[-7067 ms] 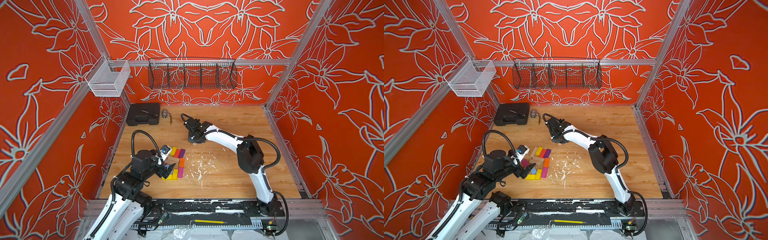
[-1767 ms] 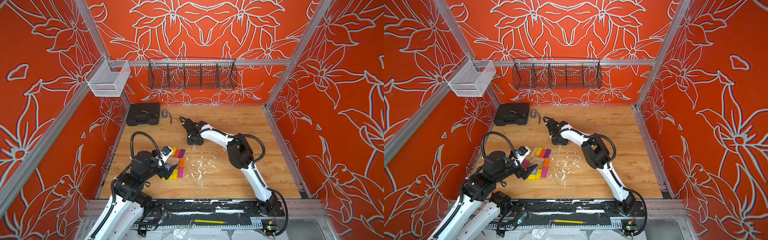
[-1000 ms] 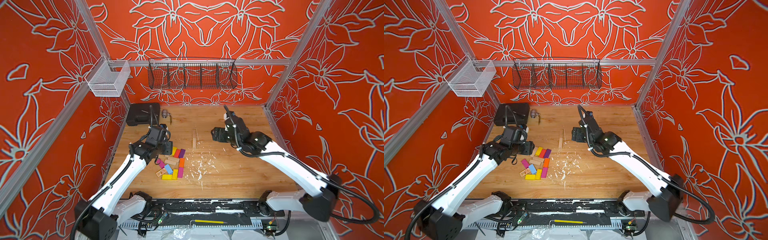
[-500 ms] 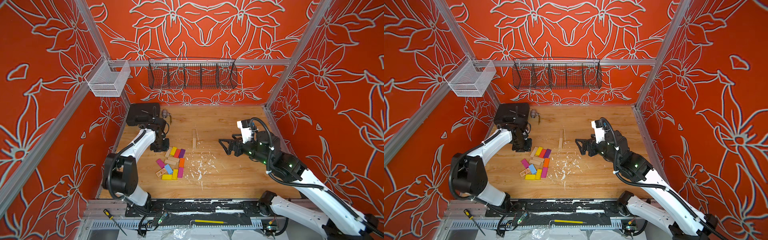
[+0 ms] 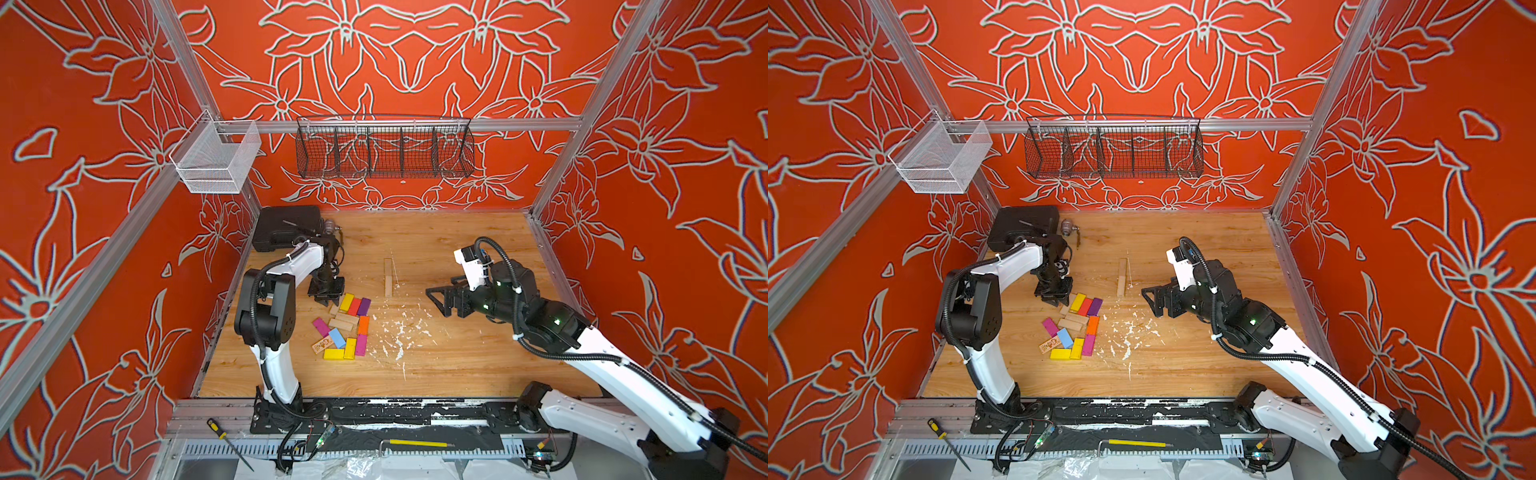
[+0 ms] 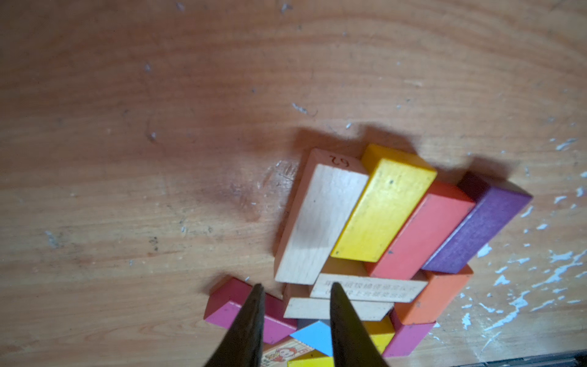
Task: Assemble the letter k with building blocks
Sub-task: Pick up the building block from the center of the board.
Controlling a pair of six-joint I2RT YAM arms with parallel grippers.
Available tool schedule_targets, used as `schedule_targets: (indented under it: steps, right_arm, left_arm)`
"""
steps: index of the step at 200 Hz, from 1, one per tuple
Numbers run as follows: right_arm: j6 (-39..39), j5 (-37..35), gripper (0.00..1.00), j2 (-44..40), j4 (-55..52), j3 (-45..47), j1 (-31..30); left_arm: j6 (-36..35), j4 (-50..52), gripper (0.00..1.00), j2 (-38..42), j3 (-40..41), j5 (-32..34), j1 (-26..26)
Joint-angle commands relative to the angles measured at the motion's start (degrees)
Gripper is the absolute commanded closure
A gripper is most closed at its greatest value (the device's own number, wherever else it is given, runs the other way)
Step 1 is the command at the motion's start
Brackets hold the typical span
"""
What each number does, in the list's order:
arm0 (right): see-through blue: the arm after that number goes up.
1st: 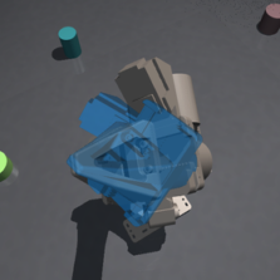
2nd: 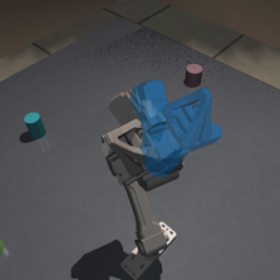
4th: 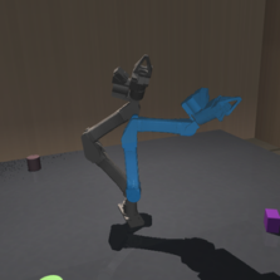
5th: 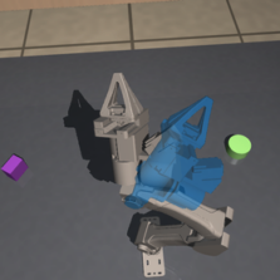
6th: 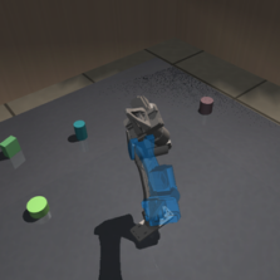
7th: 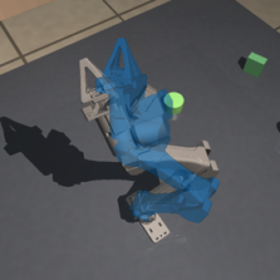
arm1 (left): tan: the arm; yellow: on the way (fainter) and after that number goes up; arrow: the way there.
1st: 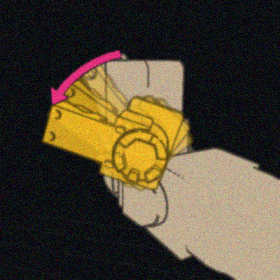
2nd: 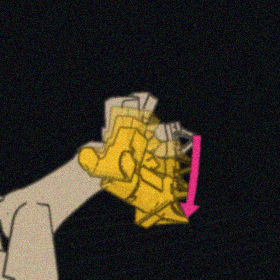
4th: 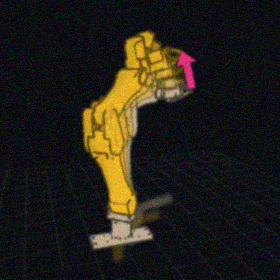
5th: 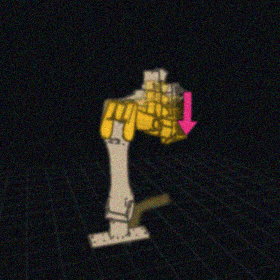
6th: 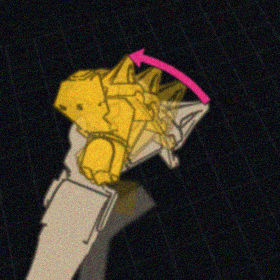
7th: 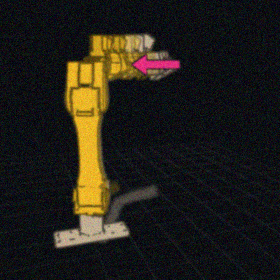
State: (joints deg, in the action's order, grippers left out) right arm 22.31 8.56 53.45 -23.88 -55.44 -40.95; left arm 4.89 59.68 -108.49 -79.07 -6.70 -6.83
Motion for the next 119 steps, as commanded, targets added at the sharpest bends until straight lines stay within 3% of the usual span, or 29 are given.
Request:
schedule_targets:
  steps: [1, 56, 119]
  right_arm:
    - [-0.32, -0.53, 0.02, -0.38, 1.34, 0.4, -0.17]
    - [-0.38, -1.62, 0.02, -0.28, 0.92, 0.49, -0.18]
    - [0.68, -3.0, 0.02, -0.79, 1.58, 1.48, -0.15]
  left_arm:
    - [-1.27, 2.55, 0.66, -2.23, -1.3, 0.84, 0.26]
    - [-2.68, 2.65, 0.58, -5.12, -2.81, 0.11, 0.24]
    - [-1.75, 2.22, 0.59, -7.03, -3.36, 1.42, 0.25]
